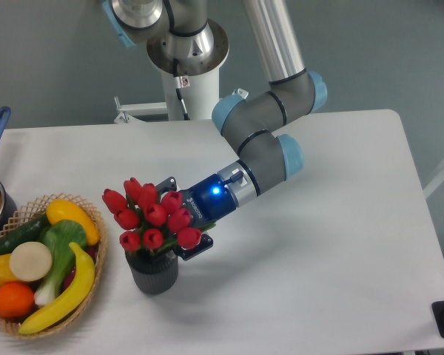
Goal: Insert the flowers into the vase
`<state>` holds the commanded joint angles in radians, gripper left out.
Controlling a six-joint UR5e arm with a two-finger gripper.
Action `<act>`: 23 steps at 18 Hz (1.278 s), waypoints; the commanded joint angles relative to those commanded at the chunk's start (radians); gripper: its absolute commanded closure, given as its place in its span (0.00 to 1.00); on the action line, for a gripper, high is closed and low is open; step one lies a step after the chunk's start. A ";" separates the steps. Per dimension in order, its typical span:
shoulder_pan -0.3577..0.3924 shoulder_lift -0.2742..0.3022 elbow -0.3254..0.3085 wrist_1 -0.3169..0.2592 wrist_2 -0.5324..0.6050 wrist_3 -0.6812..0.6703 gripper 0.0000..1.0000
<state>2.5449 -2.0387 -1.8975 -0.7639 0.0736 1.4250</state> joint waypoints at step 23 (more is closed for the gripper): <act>0.011 0.221 -0.072 -0.008 0.409 0.002 0.00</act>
<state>2.5556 -1.8180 -1.9696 -0.7716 0.4830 1.4267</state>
